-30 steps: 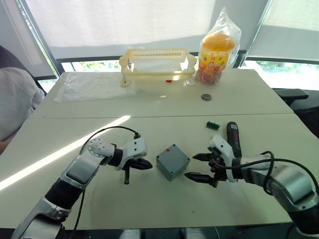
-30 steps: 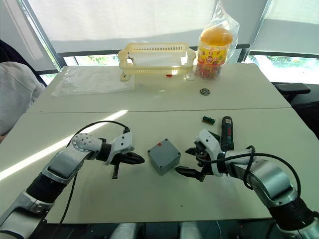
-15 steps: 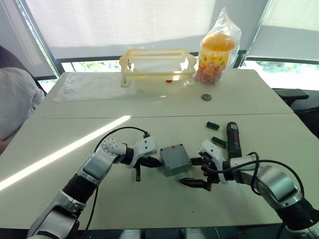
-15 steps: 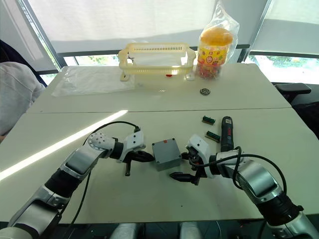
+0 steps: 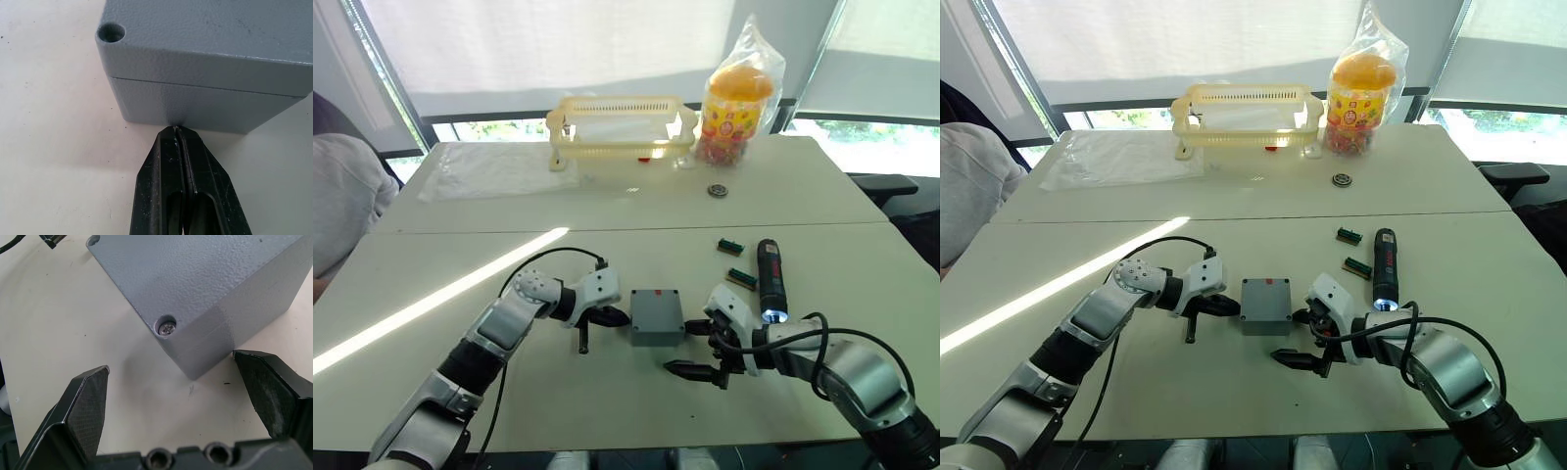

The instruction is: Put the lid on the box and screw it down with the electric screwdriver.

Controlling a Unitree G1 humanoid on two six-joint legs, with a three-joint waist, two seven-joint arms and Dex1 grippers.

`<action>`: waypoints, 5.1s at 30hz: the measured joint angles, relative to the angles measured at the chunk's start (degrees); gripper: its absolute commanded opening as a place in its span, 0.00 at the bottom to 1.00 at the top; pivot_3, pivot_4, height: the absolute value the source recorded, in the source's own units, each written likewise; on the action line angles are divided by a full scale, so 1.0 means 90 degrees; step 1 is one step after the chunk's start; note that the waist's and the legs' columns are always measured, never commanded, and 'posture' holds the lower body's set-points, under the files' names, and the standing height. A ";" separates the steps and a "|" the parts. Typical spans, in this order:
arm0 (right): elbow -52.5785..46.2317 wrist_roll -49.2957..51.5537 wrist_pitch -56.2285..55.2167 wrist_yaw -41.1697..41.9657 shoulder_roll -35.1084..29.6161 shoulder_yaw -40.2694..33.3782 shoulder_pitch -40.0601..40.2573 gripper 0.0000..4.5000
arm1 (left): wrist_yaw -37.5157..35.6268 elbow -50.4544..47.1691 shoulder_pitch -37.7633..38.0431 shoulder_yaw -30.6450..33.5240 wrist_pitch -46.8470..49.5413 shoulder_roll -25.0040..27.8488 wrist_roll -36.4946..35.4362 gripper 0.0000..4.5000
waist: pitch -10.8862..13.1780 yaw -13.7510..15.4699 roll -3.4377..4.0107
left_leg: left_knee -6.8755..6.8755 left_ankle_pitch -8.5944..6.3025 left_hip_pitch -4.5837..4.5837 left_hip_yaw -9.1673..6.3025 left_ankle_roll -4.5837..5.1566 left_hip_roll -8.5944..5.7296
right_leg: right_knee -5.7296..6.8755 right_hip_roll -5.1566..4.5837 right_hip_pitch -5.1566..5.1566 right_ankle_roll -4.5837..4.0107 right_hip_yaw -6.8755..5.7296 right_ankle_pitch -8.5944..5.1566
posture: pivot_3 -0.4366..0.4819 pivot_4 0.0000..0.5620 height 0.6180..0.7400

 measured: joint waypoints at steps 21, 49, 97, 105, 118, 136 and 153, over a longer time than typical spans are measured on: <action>0.0114 0.1596 0.0985 -0.0021 -0.0604 -0.2848 -0.0432 0.99 | 0.0007 -0.0458 -0.0518 0.1375 0.1140 0.0493 -0.1100 0.00 | 0.0002 0.0003 -0.0004 | 0.0005 0.0000 0.0002 0.0000 0.0000 0.0002 | 0.0005 -0.0001 0.0004 0.0000 -0.0001 0.0000 | 0.48 0.27 1.00; 0.5465 -0.1953 -0.2492 -0.1737 0.0983 -0.1325 -0.2954 0.34 | 0.1691 -0.1872 -0.0172 0.1786 0.2091 0.0077 -0.1782 0.00 | 0.0003 -0.0038 0.0000 | -0.0004 0.0007 -0.0008 0.0020 -0.0012 -0.0001 | 0.0075 0.0000 -0.0057 0.0000 0.0023 -0.0001 | 0.48 0.27 1.00; 0.4646 -0.1893 -0.1871 -0.1959 0.1110 -0.1713 -0.2906 0.01 | 0.1628 -0.1675 -0.0035 0.1346 0.1673 0.0181 -0.1694 0.00 | 0.0003 -0.0036 0.0000 | -0.0005 0.0007 -0.0007 0.0020 -0.0012 -0.0001 | 0.0076 0.0000 -0.0057 0.0000 0.0023 -0.0001 | 0.48 0.27 1.00; 0.1455 -0.0628 -0.0979 -0.0891 0.0546 -0.2113 -0.1738 0.01 | 0.0898 -0.2059 -0.0026 0.1346 0.1836 0.0939 -0.1945 0.00 | 0.0003 -0.0030 0.0000 | -0.0007 0.0006 -0.0007 0.0013 -0.0011 0.0000 | 0.0075 0.0002 -0.0054 0.0002 0.0022 -0.0005 | 0.48 0.27 1.00; -0.0313 0.0030 -0.0602 -0.0727 0.0738 -0.1170 -0.0391 0.01 | 0.0449 -0.2286 0.0077 0.1123 0.1861 0.1325 -0.2078 0.00 | 0.0004 -0.0012 -0.0003 | -0.0002 0.0006 -0.0005 0.0013 -0.0010 0.0001 | 0.0075 0.0002 -0.0049 -0.0003 0.0020 -0.0008 | 0.48 0.27 1.00; 0.0142 -0.0277 -0.0969 -0.0574 0.0657 -0.1025 -0.0426 0.01 | 0.0674 -0.2346 0.0191 0.1117 0.1850 0.1271 -0.2063 0.00 | 0.0004 -0.0015 -0.0003 | -0.0002 0.0006 -0.0005 0.0013 -0.0010 0.0001 | 0.0076 0.0002 -0.0049 -0.0003 0.0020 -0.0008 | 0.48 0.27 1.00; 0.0519 -0.0613 -0.1144 -0.0366 0.0607 -0.0610 -0.0696 0.13 | 0.0757 -0.2341 0.0185 0.1101 0.1811 0.1157 -0.1994 0.00 | 0.0004 -0.0019 -0.0003 | -0.0003 0.0006 -0.0005 0.0013 -0.0010 0.0001 | 0.0076 0.0002 -0.0050 -0.0003 0.0020 -0.0008 | 0.48 0.27 1.00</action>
